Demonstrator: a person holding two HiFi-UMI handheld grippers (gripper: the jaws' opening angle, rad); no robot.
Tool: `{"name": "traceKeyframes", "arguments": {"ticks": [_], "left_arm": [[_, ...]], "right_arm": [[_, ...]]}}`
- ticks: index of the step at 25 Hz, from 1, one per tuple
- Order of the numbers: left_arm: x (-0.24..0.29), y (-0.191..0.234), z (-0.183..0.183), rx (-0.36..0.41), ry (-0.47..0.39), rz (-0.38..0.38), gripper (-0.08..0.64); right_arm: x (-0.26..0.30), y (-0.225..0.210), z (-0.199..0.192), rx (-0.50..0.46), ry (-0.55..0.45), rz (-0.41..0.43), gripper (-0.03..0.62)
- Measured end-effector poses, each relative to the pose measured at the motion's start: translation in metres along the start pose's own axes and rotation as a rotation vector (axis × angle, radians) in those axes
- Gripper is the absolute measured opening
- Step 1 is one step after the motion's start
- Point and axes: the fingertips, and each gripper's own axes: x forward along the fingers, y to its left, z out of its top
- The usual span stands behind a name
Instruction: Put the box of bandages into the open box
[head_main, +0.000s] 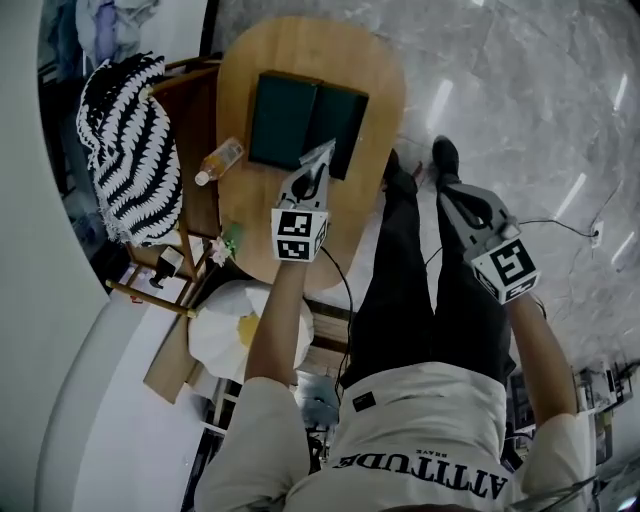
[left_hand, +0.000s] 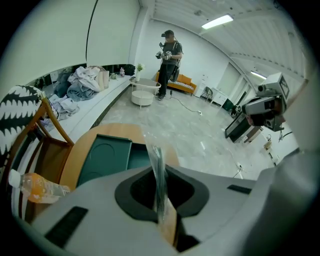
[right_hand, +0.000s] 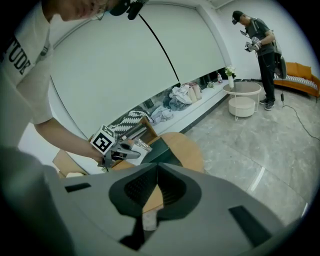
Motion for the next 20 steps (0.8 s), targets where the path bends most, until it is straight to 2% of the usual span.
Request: {"name": "traceKeyframes", "arguments": {"ticks": [13, 20], "left_arm": [[0.078, 0.025, -0.059, -0.049, 0.148, 0.004, 0.038], [0.107, 0.029, -0.084, -0.005, 0.227, -0.001, 0.038]], "right_arm": [[0.05, -0.015, -0.056, 0.065, 0.029, 0.041, 0.021], [0.065, -0.024, -0.076, 0.109, 0.023, 0.038, 0.021]]}}
